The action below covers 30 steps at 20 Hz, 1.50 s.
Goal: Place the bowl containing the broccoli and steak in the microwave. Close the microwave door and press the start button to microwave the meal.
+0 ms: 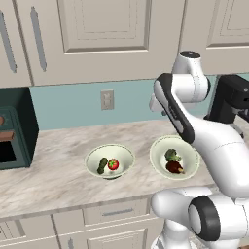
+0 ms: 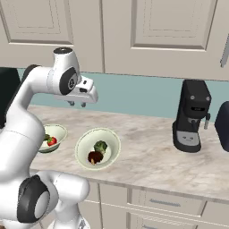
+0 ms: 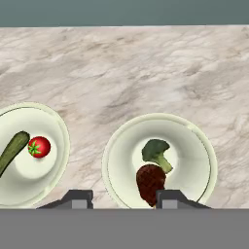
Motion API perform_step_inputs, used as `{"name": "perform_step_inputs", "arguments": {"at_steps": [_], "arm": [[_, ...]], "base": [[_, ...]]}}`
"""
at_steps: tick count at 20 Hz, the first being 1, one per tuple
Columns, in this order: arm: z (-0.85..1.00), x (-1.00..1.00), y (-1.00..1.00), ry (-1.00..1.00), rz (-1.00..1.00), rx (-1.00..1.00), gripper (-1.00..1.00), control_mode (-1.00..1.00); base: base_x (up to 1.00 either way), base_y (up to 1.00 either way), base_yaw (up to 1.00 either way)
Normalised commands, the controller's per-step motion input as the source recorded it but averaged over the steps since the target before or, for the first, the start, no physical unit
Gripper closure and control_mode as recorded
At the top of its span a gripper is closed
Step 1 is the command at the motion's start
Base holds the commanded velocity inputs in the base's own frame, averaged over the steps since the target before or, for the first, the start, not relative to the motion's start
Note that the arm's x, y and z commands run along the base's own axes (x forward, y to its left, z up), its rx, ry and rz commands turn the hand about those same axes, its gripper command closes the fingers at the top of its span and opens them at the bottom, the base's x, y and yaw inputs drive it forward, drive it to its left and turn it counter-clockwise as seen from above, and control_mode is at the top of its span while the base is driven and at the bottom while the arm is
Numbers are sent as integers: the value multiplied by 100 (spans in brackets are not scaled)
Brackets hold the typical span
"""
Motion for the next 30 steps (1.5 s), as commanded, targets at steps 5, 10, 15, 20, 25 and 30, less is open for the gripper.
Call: {"name": "perform_step_inputs", "arguments": {"at_steps": [5,10,15,20,25,30], "arm": [[0,-8,-6,0,0,0,-100,-100],[-15,-28,-24,0,-2,0,-100,-100],[-39,-28,-37,-2,-9,2,-100,-100],[-41,-28,-44,-7,-7,4,-100,-100],[-53,-27,-56,-8,-6,13,-100,-100],[-58,-10,-57,-4,-3,19,-100,-100]], "base": [[0,0,0],[0,0,0],[0,0,0],[0,0,0],[0,0,0],[0,0,0]]}}
